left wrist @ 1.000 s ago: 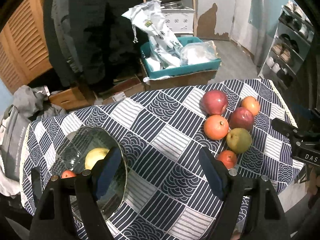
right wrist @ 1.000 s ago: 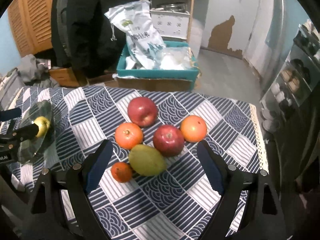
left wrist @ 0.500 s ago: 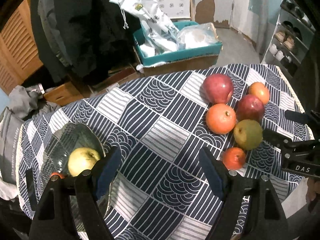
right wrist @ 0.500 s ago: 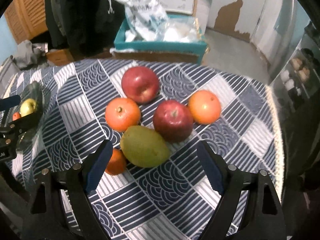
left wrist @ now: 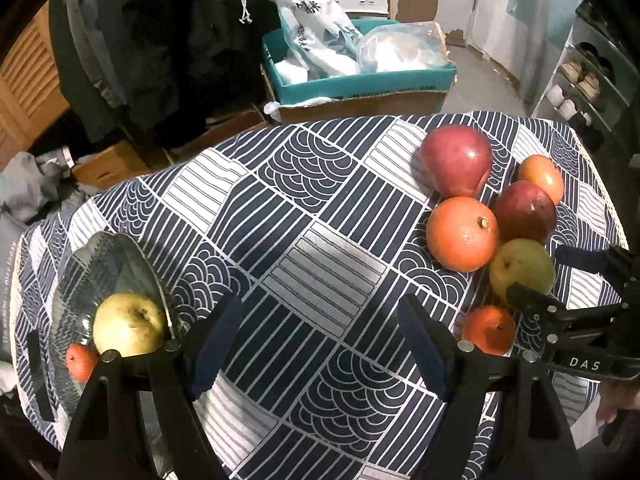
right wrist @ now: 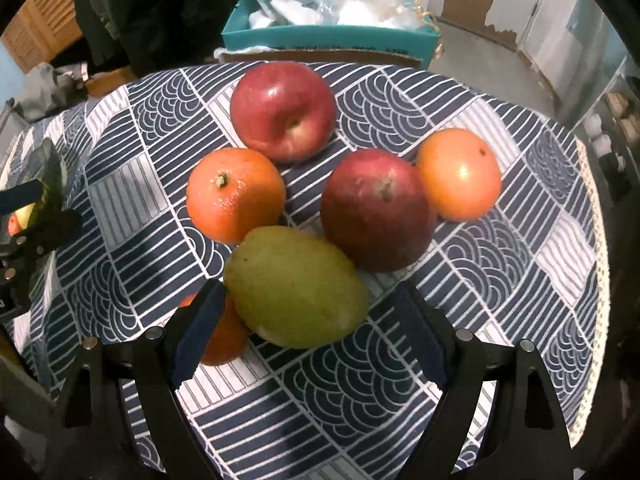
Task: Organize fruits
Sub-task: 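Move the left gripper to a tangerine while the right gripper approaches the green mango, then grasp and lift the tangerine with the left gripper while the right grasps the mango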
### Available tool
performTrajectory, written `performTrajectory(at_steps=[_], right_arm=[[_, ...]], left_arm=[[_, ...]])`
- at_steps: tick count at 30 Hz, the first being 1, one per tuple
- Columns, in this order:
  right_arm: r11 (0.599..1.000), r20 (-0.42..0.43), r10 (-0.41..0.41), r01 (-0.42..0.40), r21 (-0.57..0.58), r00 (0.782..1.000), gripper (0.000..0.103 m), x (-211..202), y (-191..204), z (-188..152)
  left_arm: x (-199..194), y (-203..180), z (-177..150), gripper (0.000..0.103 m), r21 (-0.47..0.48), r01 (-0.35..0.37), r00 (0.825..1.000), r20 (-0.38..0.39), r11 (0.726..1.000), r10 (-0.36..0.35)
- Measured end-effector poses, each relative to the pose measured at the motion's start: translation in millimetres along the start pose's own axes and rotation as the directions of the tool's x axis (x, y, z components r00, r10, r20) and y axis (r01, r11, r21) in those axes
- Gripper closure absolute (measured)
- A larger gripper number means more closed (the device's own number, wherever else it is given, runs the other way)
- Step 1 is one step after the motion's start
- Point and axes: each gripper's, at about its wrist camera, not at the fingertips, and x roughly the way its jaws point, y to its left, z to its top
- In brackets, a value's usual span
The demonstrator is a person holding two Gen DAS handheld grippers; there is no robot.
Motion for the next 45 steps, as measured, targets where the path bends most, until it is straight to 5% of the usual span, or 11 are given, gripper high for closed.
performTrajectory(at_steps=[15,45], right_arm=[[0.995,-0.063,0.079,-0.075,0.068,0.995,0.02,23.0,-9.4,4.7],[0.983,0.029,-0.111,0.106,0.15,0.993,0.021,-31.3,-71.0,-44.2]], left_arm=[[14.0,-5.4,1.2,0.022,0.018,0.022,1.0,-0.019,1.0,-0.022],[17.1,-91.9,-16.2,0.022,0.149,0.17,0.984,-0.074,0.974,-0.161]])
